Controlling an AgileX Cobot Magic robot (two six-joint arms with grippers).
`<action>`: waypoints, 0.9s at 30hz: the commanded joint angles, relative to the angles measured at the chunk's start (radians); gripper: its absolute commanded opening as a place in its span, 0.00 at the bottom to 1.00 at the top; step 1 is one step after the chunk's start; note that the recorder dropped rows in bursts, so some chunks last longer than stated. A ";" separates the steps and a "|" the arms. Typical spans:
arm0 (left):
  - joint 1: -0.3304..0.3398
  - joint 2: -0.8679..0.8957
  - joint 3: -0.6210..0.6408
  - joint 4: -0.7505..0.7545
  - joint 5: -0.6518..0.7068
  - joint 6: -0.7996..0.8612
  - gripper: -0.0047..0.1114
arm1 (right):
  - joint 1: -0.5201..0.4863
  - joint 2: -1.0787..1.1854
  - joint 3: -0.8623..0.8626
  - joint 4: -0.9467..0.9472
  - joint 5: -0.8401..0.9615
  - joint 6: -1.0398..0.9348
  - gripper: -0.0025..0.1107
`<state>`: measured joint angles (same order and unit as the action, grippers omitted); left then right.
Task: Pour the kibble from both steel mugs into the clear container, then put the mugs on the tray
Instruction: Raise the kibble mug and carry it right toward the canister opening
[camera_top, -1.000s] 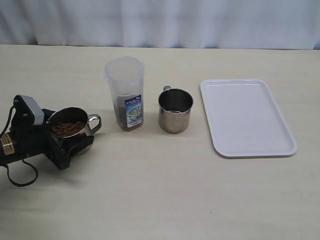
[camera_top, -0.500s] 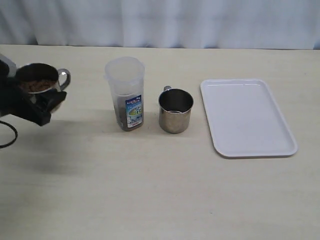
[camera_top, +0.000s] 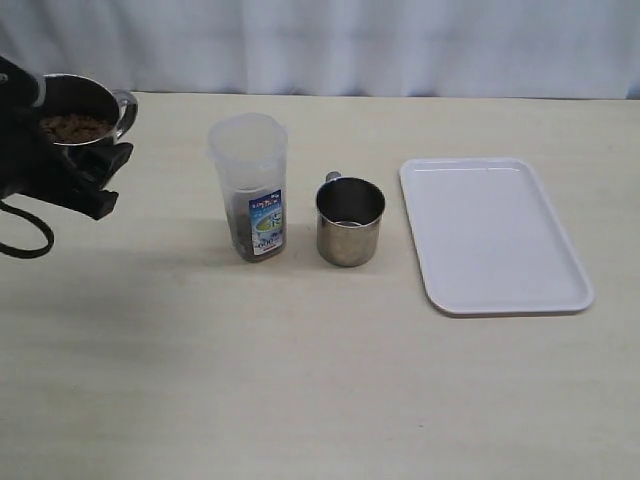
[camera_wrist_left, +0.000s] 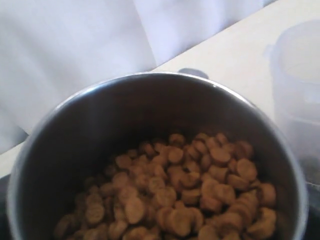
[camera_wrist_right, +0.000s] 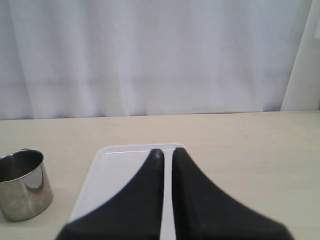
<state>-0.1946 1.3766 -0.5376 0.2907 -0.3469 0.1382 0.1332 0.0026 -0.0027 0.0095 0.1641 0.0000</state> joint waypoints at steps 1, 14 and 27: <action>-0.067 -0.010 -0.035 -0.123 0.010 0.109 0.04 | -0.002 -0.003 0.003 0.007 0.002 0.000 0.06; -0.170 -0.064 -0.005 -0.121 0.073 0.090 0.04 | -0.002 -0.003 0.003 0.007 0.002 0.000 0.06; -0.237 -0.279 0.190 -0.138 0.023 0.022 0.04 | -0.002 -0.003 0.003 0.007 0.002 0.000 0.06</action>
<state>-0.4221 1.1116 -0.3730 0.1669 -0.2621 0.1828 0.1332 0.0026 -0.0027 0.0095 0.1641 0.0000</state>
